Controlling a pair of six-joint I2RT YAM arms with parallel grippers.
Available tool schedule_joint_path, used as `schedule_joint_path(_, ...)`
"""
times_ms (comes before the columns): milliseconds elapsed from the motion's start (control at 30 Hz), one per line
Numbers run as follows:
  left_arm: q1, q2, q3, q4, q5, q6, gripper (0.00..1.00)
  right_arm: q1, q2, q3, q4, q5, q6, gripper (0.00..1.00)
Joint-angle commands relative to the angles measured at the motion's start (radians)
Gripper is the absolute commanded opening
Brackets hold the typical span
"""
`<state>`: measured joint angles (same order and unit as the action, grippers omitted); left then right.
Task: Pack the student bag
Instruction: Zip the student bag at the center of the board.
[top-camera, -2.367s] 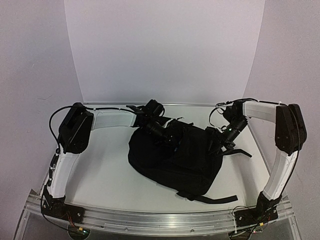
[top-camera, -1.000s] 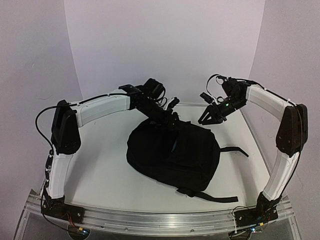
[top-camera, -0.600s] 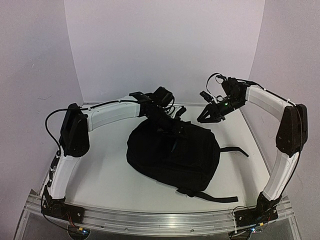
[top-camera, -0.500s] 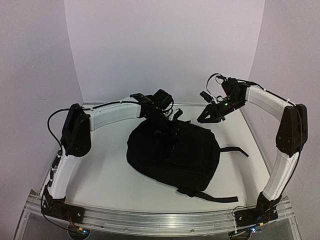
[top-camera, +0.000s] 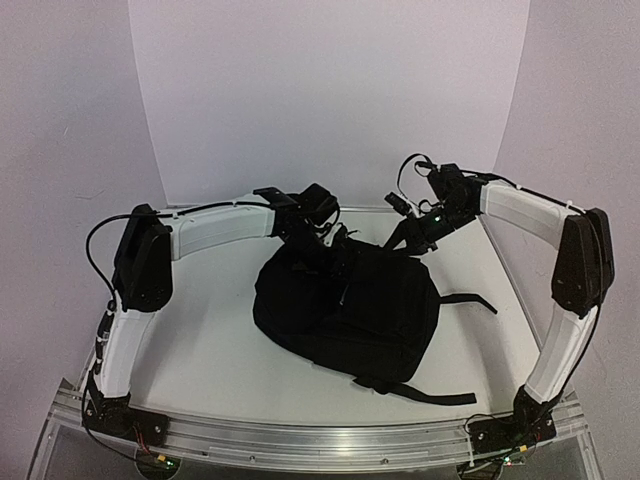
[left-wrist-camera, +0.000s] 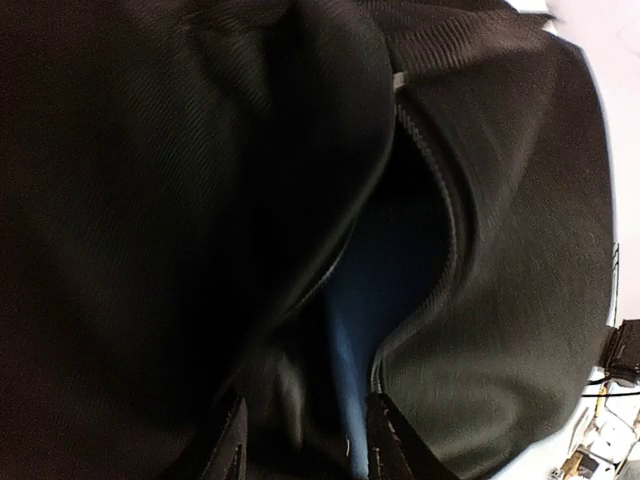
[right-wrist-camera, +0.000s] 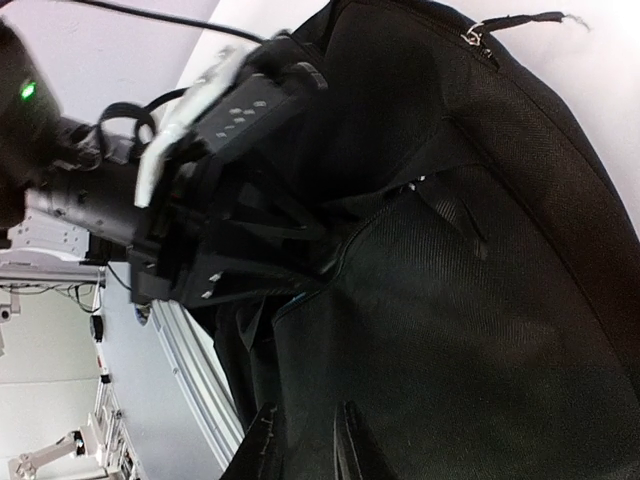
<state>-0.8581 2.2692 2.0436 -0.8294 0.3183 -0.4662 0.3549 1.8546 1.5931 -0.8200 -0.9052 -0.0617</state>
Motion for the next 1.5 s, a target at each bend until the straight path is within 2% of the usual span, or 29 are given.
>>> schedule_joint_path(0, 0.024, -0.171, -0.055, -0.018, -0.077, -0.008, 0.43, 0.068, -0.083, -0.042, 0.139, 0.084, 0.090, 0.15)
schedule_joint_path(233, 0.047, -0.150, -0.093, -0.025, -0.074, -0.044, 0.48, 0.134, -0.056, -0.082, 0.236, 0.164, 0.163, 0.11)
schedule_joint_path(367, 0.049, -0.100, -0.048, -0.039, -0.047, -0.046, 0.50, 0.158, -0.035, -0.110, 0.271, 0.224, 0.177, 0.11)
schedule_joint_path(700, 0.026, -0.073, -0.066, 0.085, 0.064, -0.038, 0.51, 0.161, 0.009, -0.176, 0.344, 0.321, 0.228, 0.07)
schedule_joint_path(900, 0.003, -0.057, -0.038, 0.138, 0.109, -0.037, 0.46, 0.172, 0.014, -0.192, 0.357, 0.328, 0.236, 0.07)
schedule_joint_path(1067, -0.006, 0.020, 0.064, 0.046, 0.113, -0.024, 0.33, 0.176, 0.016, -0.175, 0.359, 0.338, 0.235, 0.07)
schedule_joint_path(1233, -0.011, -0.018, 0.049, 0.073, 0.112, 0.006, 0.31, 0.176, -0.023, -0.163, 0.355, 0.336, 0.213, 0.07)
schedule_joint_path(1367, -0.011, 0.000, 0.097, 0.004, 0.141, 0.045, 0.27, 0.165, -0.052, -0.134, 0.342, 0.300, 0.214, 0.08)
schedule_joint_path(1467, -0.003, -0.038, 0.074, 0.025, 0.125, 0.057, 0.36, 0.135, -0.112, -0.101, 0.339, 0.255, 0.203, 0.13)
